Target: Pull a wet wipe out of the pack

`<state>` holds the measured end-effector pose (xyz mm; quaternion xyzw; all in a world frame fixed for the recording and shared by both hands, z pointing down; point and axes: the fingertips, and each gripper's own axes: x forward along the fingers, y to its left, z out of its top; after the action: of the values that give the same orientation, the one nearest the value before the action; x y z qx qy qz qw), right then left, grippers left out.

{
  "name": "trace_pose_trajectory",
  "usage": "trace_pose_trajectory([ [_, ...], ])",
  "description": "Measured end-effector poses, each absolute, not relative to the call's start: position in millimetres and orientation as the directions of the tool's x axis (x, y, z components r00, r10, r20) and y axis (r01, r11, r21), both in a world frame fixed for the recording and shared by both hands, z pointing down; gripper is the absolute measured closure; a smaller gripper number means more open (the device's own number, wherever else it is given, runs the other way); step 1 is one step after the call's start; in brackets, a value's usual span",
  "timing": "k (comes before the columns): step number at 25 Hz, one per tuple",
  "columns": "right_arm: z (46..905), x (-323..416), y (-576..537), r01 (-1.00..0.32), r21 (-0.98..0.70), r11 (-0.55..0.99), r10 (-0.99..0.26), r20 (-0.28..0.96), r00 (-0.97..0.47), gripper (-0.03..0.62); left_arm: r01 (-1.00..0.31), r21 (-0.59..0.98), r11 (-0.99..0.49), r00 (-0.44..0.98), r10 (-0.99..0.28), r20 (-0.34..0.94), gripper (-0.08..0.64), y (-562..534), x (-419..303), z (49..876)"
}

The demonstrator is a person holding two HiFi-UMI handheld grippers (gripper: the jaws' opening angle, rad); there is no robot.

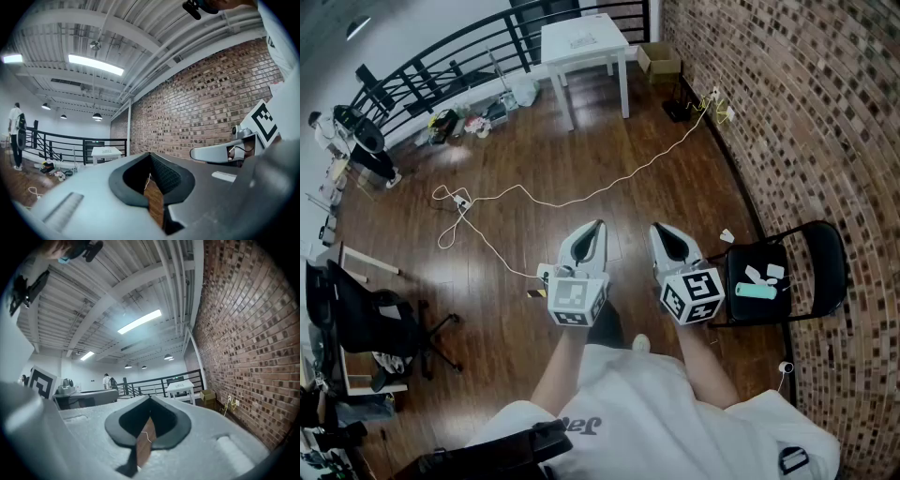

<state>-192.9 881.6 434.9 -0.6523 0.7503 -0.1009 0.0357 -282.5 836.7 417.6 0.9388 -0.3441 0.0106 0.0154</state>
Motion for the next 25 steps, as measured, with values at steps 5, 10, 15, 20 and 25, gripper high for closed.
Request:
trace_pose_trajectory([
  [5,451.9,-173.9,824.1,-0.967,-0.210,0.148,-0.981,0.094,-0.170,0.603,-0.656,0.002,-0.755,0.755,-0.656,0.027,0.545,779.4,-260.4,423.3],
  [10,461.2,-188.4,720.7,-0.955,-0.121,0.270,-0.954,0.101,-0.282,0.603,-0.685,-0.013,-0.729,0.729,-0.685,0.013,0.545,663.6,-243.2,432.4],
  [15,430.2,-200.2,579.7,-0.941,-0.051,0.336,-0.936,0.098,-0.339,0.603,-0.718,-0.011,-0.696,0.696,-0.718,-0.024,0.545,531.3,-252.5,409.8],
  [20,407.4,-203.6,458.2,-0.947,-0.009,0.322,-0.945,0.056,-0.322,0.603,-0.737,-0.011,-0.676,0.675,-0.735,-0.064,0.545,418.8,-273.9,406.4],
  [25,450.4,-188.5,412.0,-0.957,-0.034,0.288,-0.953,0.092,-0.290,0.603,-0.708,0.080,-0.702,0.702,-0.712,-0.028,0.545,362.3,-261.9,449.3],
])
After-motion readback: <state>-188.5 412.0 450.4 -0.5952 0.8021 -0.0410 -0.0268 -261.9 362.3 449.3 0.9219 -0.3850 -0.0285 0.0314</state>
